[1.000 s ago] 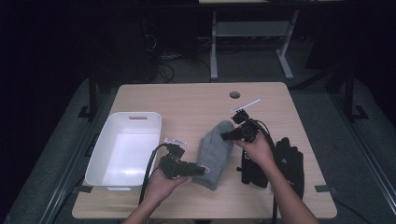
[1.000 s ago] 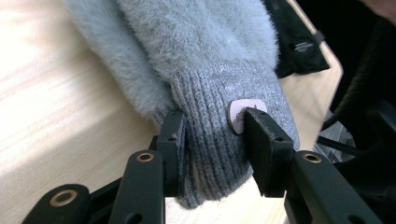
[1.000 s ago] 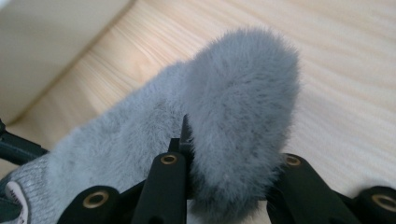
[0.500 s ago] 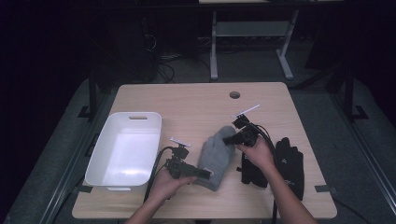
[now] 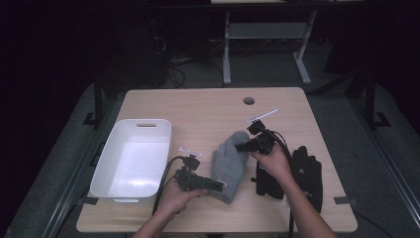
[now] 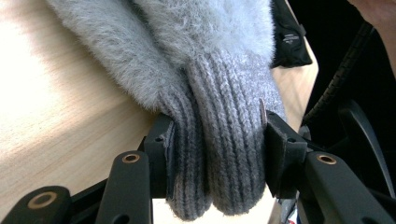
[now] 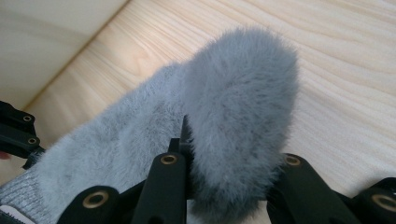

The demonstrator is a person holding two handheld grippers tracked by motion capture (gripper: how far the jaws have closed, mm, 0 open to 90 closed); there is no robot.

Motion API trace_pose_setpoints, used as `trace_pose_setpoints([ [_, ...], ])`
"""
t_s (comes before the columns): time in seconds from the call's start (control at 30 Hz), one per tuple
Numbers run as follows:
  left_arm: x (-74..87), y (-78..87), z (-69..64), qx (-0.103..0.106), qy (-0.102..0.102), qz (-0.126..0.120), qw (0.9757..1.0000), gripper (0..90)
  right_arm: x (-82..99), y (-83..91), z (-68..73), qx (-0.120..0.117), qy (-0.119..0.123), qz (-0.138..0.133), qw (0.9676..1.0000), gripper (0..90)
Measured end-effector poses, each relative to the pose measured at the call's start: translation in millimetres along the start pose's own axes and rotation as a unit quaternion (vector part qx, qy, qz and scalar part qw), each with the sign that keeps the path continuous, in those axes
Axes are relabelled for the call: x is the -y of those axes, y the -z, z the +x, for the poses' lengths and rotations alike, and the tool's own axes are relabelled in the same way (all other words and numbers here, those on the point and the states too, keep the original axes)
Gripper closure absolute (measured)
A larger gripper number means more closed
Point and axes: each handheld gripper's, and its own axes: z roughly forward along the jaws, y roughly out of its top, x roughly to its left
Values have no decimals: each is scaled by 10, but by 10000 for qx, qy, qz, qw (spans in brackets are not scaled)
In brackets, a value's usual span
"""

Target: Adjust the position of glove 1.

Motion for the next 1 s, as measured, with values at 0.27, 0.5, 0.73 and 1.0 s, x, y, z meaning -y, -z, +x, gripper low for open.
trace_pose_setpoints([
  [0.27,-93,336,-169,-103,-236,-226,9994,524,-180,217,131,-147,51,-275,9995,739],
  [0.5,-127,620,-242,-220,-401,-356,9983,523,-388,336,293,-281,170,-441,9985,739],
  [0.73,-122,817,-238,-276,-386,-496,9976,522,-558,343,419,-333,301,-475,9979,739],
  [1.0,-140,1034,-261,-355,-441,-592,9966,520,-737,373,563,-392,417,-519,9970,739],
])
